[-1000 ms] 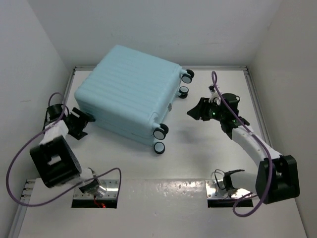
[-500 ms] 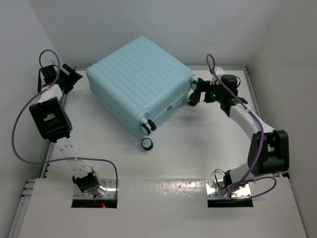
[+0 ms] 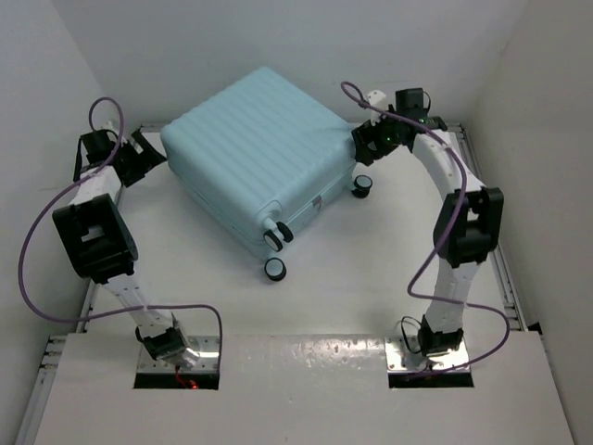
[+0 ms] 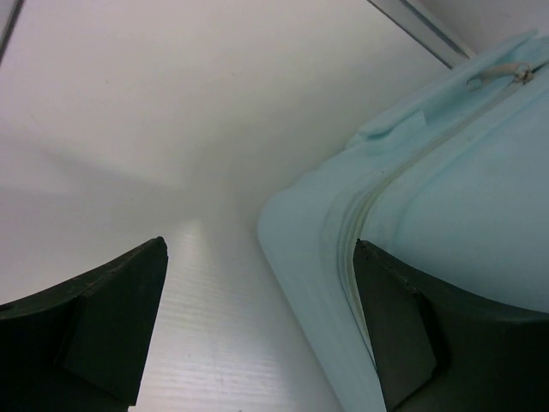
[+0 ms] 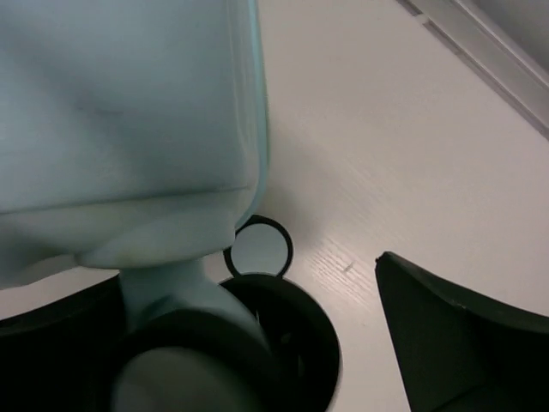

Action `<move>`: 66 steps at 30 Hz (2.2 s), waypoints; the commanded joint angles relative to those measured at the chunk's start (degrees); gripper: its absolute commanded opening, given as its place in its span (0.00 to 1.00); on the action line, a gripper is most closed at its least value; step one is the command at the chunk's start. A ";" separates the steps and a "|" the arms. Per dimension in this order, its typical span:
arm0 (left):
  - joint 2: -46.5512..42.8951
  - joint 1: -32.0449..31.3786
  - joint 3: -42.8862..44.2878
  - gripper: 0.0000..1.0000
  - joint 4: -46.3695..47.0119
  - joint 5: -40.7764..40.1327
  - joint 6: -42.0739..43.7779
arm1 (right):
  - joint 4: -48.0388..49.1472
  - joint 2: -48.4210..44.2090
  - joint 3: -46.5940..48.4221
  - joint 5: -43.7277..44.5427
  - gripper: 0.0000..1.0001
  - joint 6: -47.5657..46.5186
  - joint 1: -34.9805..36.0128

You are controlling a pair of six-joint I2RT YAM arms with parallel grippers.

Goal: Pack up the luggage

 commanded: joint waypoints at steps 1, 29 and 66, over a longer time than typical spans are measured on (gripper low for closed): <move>-7.03 -0.54 -2.40 0.91 -0.82 4.99 3.46 | -15.15 6.78 9.92 -5.13 0.99 -10.02 -1.07; -19.10 1.75 -33.89 0.76 9.20 0.51 -13.77 | 24.44 -19.47 -14.30 -21.41 0.96 37.14 -14.08; -17.76 5.17 -19.91 0.93 -1.69 -0.81 -6.30 | 48.02 14.61 -19.42 -11.73 0.58 83.22 3.58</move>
